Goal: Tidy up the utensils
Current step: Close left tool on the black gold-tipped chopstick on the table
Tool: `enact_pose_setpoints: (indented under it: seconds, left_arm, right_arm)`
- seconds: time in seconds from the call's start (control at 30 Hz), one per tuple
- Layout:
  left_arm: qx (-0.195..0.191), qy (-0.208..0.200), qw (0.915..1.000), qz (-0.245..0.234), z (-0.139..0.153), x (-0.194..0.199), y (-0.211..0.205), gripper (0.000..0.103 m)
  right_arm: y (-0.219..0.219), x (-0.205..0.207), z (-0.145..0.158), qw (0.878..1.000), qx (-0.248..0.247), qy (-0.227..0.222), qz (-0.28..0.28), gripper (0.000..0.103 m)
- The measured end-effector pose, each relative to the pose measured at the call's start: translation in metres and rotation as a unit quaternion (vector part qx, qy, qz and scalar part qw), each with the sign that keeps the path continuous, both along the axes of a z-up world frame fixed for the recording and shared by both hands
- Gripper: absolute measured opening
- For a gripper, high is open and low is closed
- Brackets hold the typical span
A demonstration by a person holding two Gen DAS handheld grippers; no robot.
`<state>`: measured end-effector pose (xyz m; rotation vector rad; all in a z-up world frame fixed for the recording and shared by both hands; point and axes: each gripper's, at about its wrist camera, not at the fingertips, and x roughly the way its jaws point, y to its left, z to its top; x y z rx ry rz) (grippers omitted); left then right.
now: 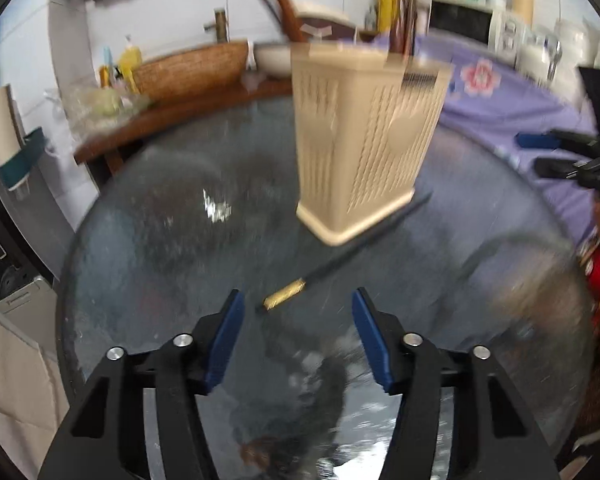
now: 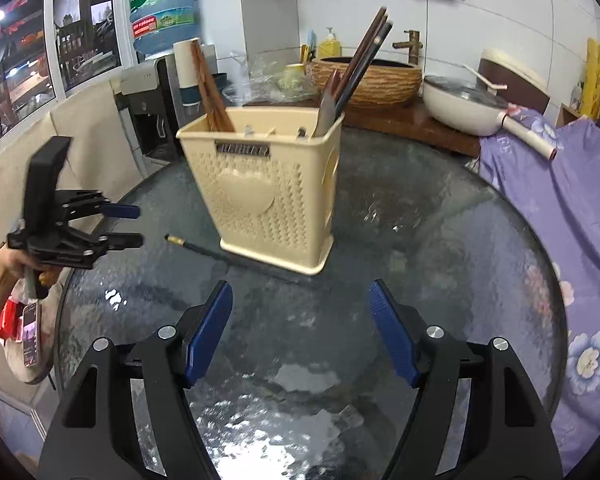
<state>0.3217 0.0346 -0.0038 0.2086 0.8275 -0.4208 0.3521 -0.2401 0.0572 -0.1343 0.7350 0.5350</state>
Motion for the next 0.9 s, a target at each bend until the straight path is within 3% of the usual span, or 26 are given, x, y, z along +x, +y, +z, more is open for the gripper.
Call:
enact_pose_setpoints:
  seconds: [0.17, 0.43, 0.67, 0.8, 0.9]
  left_arm:
    - [0.007, 0.002, 0.9999, 0.009, -0.019, 0.023, 0.01, 0.046]
    - [0.035, 0.03, 0.9984, -0.031, -0.034, 0.041, 0.005, 0.043]
    - [0.021, 0.033, 0.9978, -0.053, -0.035, 0.028, -0.001, 0.033]
    - [0.026, 0.033, 0.9968, -0.069, -0.034, 0.013, -0.01, 0.015]
    - [0.025, 0.031, 0.9956, -0.084, -0.033, 0.001, -0.019, 0.011]
  right_arm:
    - [0.009, -0.017, -0.015, 1.0, 0.001, 0.001, 0.016, 0.071]
    - [0.011, -0.024, -0.022, 1.0, 0.007, 0.008, 0.017, 0.071]
    - [0.002, -0.019, -0.024, 1.0, 0.024, 0.019, 0.002, 0.071]
    - [-0.002, -0.02, -0.029, 0.999, 0.03, 0.026, -0.005, 0.071]
    - [-0.004, -0.024, -0.033, 0.999, 0.036, 0.027, -0.01, 0.071]
